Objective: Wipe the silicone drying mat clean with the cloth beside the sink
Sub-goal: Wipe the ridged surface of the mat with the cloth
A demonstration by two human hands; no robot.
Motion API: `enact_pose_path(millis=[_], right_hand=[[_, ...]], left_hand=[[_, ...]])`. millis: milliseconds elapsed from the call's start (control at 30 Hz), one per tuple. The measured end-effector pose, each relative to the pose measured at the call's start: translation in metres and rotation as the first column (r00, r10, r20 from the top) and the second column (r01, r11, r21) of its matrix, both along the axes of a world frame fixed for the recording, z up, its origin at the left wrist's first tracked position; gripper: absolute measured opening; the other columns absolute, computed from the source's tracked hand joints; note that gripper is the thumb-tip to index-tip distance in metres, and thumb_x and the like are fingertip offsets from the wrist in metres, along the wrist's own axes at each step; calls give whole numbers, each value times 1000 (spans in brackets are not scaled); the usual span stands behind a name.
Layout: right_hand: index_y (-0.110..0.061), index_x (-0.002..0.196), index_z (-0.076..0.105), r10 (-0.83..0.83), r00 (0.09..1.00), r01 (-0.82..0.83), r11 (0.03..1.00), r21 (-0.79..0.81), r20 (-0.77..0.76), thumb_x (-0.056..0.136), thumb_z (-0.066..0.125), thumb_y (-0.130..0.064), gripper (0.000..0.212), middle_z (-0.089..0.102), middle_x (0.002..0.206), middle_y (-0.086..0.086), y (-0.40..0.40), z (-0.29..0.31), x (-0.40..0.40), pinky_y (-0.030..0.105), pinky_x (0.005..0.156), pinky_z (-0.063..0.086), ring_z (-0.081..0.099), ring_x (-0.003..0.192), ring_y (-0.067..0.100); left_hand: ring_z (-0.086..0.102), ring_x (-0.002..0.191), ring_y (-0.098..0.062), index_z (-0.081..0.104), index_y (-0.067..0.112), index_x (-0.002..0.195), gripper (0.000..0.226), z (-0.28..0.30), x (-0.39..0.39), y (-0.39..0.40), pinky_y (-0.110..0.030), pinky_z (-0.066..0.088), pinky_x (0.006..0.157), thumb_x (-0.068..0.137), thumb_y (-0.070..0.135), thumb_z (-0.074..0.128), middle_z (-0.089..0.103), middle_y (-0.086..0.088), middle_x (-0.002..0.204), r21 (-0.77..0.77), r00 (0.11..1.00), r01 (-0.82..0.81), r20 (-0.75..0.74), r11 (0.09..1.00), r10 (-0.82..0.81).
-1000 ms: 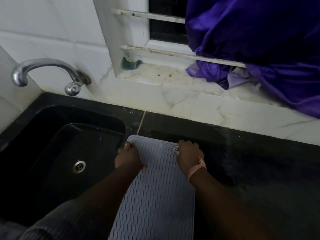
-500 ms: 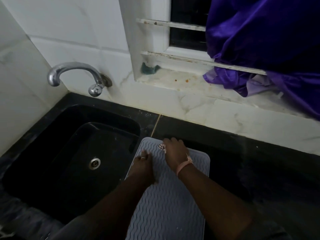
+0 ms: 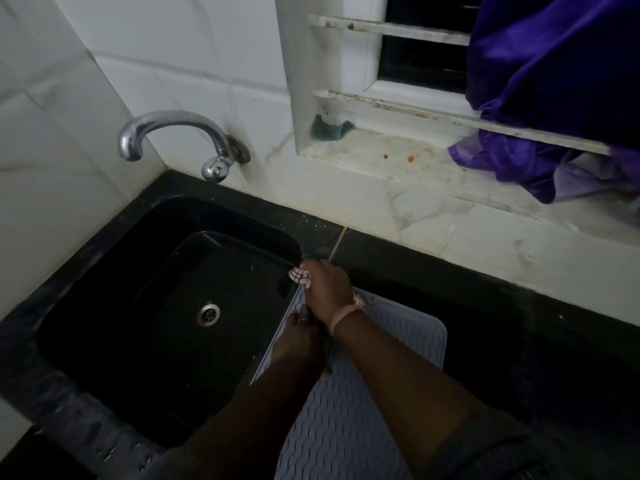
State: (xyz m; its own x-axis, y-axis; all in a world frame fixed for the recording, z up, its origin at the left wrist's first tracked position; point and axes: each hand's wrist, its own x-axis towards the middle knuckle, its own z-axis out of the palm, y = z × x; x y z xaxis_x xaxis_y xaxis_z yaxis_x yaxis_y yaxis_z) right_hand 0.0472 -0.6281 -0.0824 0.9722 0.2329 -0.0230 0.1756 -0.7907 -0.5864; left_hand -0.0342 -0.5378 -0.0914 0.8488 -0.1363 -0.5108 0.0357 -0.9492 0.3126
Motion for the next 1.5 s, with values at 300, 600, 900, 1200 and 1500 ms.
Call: enact_pose_path(millis=[300, 600, 900, 1200, 1500], right_hand=[[-20, 126, 61, -81, 997, 83, 978, -193, 19, 94, 55, -20, 33, 62, 121, 12, -77, -2, -39, 43, 89, 51, 58, 109, 36], [-9, 114, 61, -597, 802, 583, 773, -249, 26, 93, 55, -10, 22, 62, 111, 19, -154, -3, -114, 38, 74, 52, 62, 98, 38], [-15, 115, 67, -543, 839, 543, 840, -18, -44, 90, 57, -12, 27, 66, 116, 8, -102, -14, -151, 37, 97, 54, 64, 105, 24], [-19, 123, 69, -412, 908, 420, 888, -187, 81, 88, 65, -8, 37, 66, 124, 4, -29, -17, -218, 39, 100, 49, 62, 111, 25], [-20, 100, 77, -415, 888, 446, 883, 145, -200, 82, 63, -20, 23, 73, 98, -11, 27, 11, -310, 26, 87, 55, 68, 92, 6]], left_hand=[[9, 154, -38, -2, 20, 162, 120, 26, 0, -3, -53, 29, 121, 79, 36, 83, -8, -10, 170, 181, 992, 117, -62, 977, -107], [9, 153, -42, 0, 14, 162, 118, 25, 2, 14, -54, 25, 122, 81, 47, 79, -3, -15, 169, 100, 980, 198, -41, 975, -195], [50, 129, -22, 53, 22, 137, 35, 26, -43, 68, -41, 48, 105, 102, 23, 50, 54, -3, 141, -11, 938, 261, 239, 965, -251], [41, 135, -32, 38, 16, 151, 51, 7, -42, 74, -47, 47, 105, 101, 22, 47, 36, -7, 155, 111, 914, 374, 128, 921, -386], [37, 142, -34, 35, 9, 153, 60, 8, -43, 77, -43, 35, 116, 99, 29, 51, 29, -13, 162, 63, 897, 426, 103, 903, -430]])
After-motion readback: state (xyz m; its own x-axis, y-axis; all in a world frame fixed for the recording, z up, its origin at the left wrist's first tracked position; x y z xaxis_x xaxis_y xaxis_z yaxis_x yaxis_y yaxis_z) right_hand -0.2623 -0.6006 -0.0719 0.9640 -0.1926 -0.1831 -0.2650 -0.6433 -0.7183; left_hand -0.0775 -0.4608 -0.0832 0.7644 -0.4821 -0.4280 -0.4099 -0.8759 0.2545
